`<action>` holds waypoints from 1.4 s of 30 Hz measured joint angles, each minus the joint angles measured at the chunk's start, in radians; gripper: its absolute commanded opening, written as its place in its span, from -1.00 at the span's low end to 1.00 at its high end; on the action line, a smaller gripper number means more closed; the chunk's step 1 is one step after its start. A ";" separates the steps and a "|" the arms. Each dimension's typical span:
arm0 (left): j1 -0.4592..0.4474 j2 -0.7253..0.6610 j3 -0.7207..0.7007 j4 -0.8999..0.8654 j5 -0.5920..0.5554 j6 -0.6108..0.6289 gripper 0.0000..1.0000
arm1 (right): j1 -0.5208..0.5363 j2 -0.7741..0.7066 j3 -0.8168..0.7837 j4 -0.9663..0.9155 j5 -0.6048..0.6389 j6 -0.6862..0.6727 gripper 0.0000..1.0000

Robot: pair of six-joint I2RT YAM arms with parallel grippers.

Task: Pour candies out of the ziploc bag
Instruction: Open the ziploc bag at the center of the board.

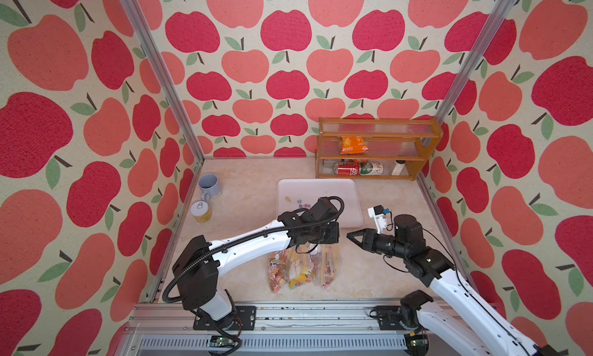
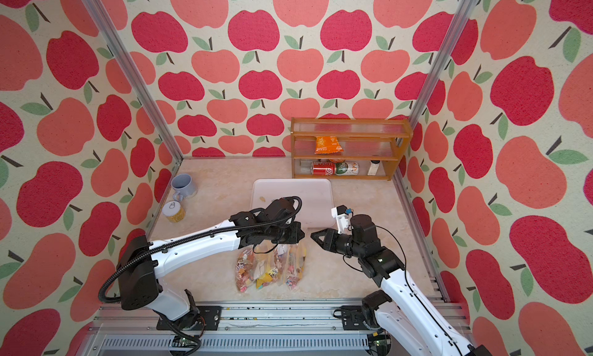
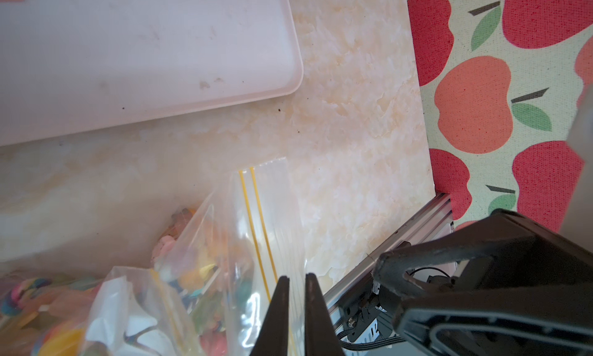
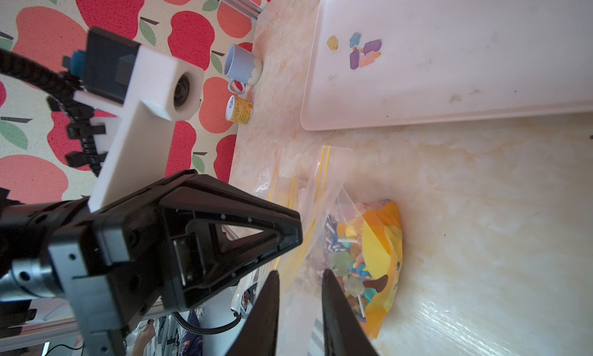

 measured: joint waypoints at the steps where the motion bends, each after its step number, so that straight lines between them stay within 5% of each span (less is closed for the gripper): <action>1: 0.001 0.000 0.000 0.000 0.000 0.000 -0.87 | 0.000 0.000 -0.001 0.003 0.000 0.001 -0.49; 7: 0.002 -0.001 0.000 0.000 -0.007 0.000 -1.00 | 0.001 0.018 -0.022 0.042 -0.004 0.016 -0.49; 42: 0.002 -0.053 -0.031 0.008 -0.023 0.000 -1.00 | 0.083 0.135 -0.041 0.226 0.019 0.111 -0.37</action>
